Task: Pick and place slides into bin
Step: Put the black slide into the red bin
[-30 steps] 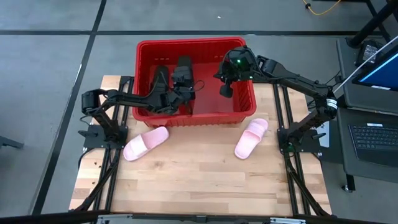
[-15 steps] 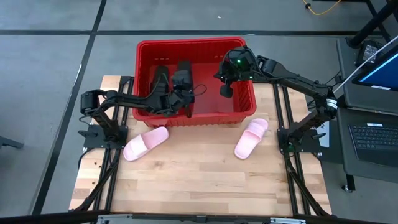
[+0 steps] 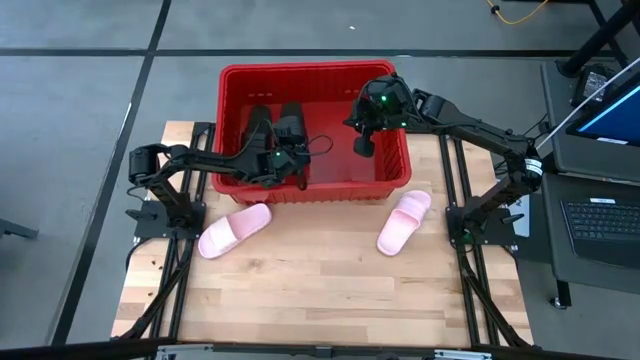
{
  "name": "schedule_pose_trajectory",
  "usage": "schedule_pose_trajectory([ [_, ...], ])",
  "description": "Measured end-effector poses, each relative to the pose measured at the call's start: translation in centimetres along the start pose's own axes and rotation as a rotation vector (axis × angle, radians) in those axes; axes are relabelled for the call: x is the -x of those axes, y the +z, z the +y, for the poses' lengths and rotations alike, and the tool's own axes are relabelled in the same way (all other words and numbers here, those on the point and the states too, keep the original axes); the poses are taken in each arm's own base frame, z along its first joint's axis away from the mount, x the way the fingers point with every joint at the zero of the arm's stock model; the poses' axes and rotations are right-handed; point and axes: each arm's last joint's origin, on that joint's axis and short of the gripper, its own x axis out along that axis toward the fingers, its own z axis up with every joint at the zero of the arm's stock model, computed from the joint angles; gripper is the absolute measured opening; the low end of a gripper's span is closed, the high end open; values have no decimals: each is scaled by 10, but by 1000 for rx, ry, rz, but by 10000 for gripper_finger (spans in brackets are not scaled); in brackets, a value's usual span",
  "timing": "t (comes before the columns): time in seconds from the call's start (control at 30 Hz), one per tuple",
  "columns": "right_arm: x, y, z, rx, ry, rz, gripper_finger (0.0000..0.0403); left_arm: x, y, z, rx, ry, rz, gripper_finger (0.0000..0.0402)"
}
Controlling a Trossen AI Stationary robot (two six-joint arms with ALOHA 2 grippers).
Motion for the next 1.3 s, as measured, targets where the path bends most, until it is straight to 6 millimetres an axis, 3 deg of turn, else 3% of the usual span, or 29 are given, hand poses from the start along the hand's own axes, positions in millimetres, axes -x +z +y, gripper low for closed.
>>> schedule_pose_trajectory([
  [0.37, 0, 0, 0, -2, 0, 1, 6, -9, -4, 0, 79, -75, -24, 3],
  [1.3, 0, -2, 3, -16, 62, 8, 6, -17, -15, -5, 44, -205, -4, 3],
])
